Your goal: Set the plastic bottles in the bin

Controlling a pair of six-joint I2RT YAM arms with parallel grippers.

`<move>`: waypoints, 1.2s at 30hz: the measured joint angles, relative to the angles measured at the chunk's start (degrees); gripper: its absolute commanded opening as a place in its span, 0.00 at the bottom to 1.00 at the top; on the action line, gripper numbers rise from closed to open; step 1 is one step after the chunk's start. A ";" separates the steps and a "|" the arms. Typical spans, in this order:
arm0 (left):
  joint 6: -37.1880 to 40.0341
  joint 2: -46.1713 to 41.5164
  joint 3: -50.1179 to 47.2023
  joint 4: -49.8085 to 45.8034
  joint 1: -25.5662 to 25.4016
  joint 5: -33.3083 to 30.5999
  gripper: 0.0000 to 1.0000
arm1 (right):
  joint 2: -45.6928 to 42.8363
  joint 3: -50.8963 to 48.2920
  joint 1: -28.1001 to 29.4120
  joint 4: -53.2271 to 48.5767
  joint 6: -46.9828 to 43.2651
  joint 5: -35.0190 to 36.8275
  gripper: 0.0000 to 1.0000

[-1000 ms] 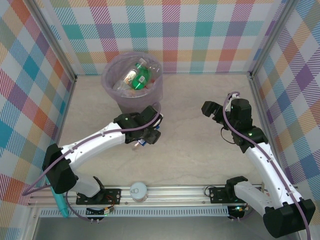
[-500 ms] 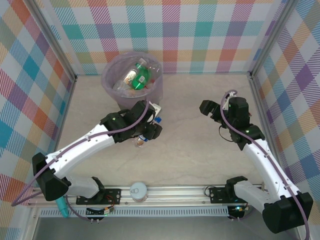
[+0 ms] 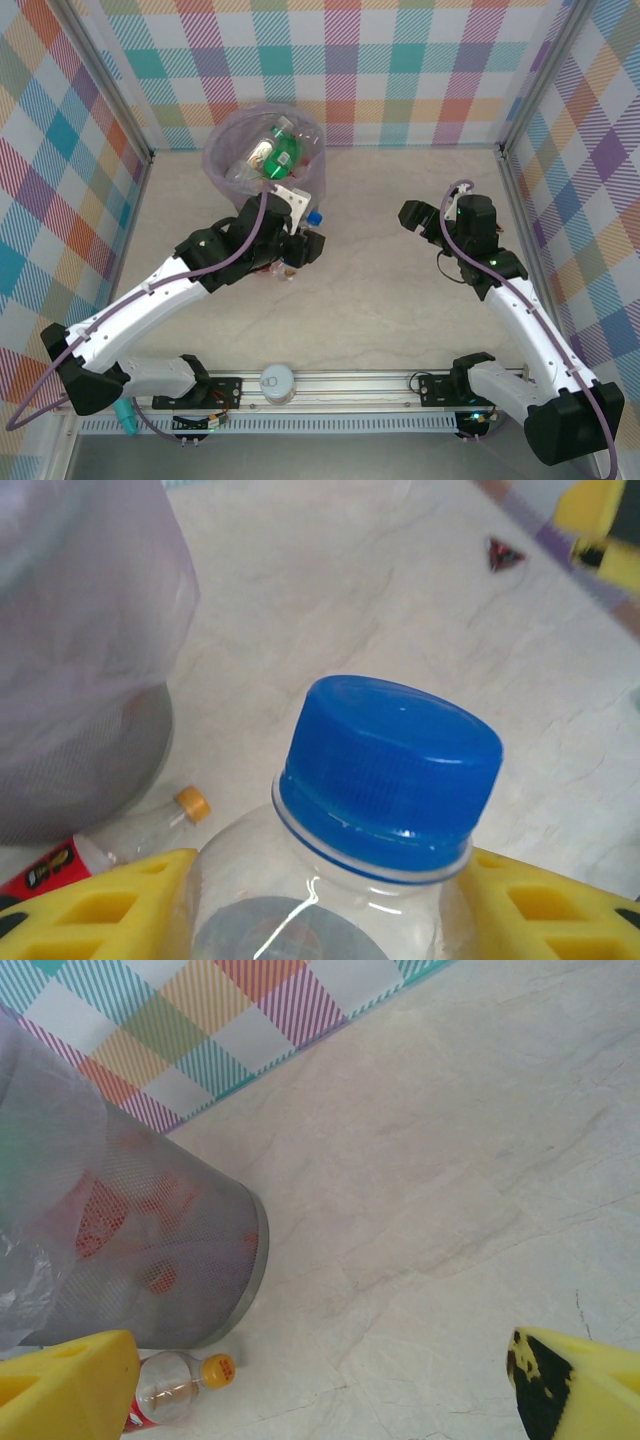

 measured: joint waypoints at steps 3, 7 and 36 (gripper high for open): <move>0.13 -0.55 1.66 2.36 0.00 -0.48 0.26 | -0.07 0.00 0.00 0.09 0.13 -0.22 0.94; 2.16 -0.48 7.65 3.21 0.55 -4.37 0.24 | -1.14 0.00 0.00 -0.17 0.28 -0.17 0.94; 14.01 39.74 56.35 -4.72 29.11 -3.10 0.18 | -6.75 -0.98 0.00 -3.96 2.80 -3.58 0.94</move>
